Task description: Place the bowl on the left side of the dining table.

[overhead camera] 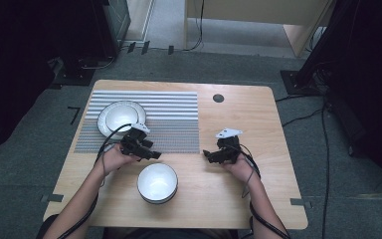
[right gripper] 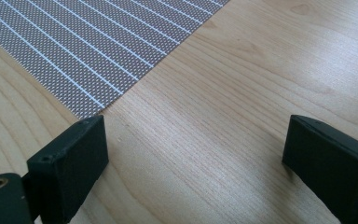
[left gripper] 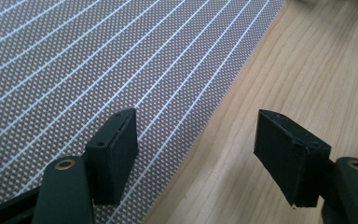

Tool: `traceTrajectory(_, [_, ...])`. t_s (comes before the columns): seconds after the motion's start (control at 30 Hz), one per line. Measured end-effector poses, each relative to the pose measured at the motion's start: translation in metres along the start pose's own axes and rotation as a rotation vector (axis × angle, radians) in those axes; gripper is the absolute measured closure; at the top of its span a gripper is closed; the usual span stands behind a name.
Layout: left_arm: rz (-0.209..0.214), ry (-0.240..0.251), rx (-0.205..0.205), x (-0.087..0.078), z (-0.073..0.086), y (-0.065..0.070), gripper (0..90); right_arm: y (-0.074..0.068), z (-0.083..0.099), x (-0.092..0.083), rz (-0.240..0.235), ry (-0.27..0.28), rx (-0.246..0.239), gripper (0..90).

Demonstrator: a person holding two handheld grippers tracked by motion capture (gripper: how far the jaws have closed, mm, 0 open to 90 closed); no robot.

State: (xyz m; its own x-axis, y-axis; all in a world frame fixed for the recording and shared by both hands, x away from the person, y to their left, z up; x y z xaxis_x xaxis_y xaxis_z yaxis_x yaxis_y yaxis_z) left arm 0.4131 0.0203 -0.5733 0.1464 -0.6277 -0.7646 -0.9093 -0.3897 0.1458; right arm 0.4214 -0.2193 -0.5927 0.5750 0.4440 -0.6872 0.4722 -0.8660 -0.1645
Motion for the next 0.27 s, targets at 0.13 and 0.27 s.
traceTrajectory(0.13, [0.003,0.001,-0.003,-0.0004,0.0002,-0.0002,29.4,0.0,0.0,0.0,0.0,0.0,0.0,6.1])
traceTrajectory(0.27, [0.041,0.039,-0.024,-0.0052,-0.0048,0.0015,28.3,0.0,0.0,0.0,0.0,0.0,0.0,6.1])
Point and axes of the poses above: each handheld gripper's, and its own axes: x roughly forward along the jaws, z roughly out of its underside, y roughly to its right, the point moved 10 cm from there along x, roughly forward along the jaws, and after that the axes turned 11 degrees about x, right-handed, at the moved point
